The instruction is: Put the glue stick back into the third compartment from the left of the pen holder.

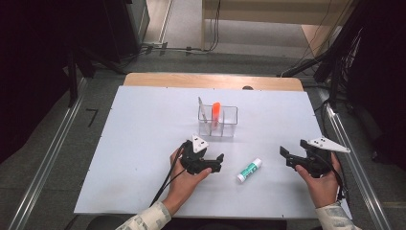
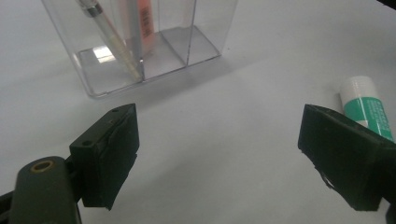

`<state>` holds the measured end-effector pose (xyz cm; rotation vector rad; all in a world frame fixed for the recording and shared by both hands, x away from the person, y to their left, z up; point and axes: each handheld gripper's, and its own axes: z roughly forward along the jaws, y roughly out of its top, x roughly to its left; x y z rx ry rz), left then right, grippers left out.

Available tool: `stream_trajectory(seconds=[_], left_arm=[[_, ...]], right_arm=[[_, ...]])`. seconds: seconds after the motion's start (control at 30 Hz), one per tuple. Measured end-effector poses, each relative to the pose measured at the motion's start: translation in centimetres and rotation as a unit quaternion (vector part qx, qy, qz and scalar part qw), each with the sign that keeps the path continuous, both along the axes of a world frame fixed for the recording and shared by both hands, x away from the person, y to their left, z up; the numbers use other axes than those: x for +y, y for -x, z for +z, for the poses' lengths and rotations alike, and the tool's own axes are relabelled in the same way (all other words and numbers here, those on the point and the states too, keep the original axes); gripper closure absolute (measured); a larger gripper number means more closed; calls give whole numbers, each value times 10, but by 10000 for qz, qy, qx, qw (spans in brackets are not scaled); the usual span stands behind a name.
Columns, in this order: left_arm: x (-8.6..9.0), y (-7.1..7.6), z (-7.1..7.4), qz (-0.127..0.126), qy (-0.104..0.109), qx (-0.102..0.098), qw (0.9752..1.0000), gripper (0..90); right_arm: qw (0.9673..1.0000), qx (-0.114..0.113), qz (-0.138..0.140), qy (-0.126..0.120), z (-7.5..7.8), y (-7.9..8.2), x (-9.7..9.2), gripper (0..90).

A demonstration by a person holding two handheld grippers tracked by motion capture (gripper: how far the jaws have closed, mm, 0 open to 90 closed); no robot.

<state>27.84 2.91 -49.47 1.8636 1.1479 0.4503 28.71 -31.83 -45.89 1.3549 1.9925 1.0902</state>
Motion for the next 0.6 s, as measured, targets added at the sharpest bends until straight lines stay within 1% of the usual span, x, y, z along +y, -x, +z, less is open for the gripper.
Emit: stream_trajectory(seconds=[0.03,0.07,0.17,0.27,0.37,0.43,0.53,0.6], left_arm=[[-1,0,0,-44,-23,-1,10000,136],[-4,0,0,-24,14,-9,10000,136],[-8,0,-1,-104,5,12,9999,136],[-12,-1,-2,-144,-26,36,9999,136],[-17,-1,-3,-171,-3,32,9998,136],[-20,-1,-4,-236,-35,55,9997,136],[-25,-1,-5,-287,-23,61,9996,136],[-28,0,-6,-363,-65,82,9993,136]], right_arm=[[10000,-6,5,19,0,0,0,153],[10000,0,3,31,-1,0,1,153],[10000,-9,18,68,-1,0,2,153],[10000,-5,12,62,-1,0,1,153],[10000,-8,15,63,-1,0,1,153],[10000,-9,12,71,-1,0,1,153],[9999,-7,21,104,-2,0,2,153],[9999,-1,11,121,-2,0,2,153]])
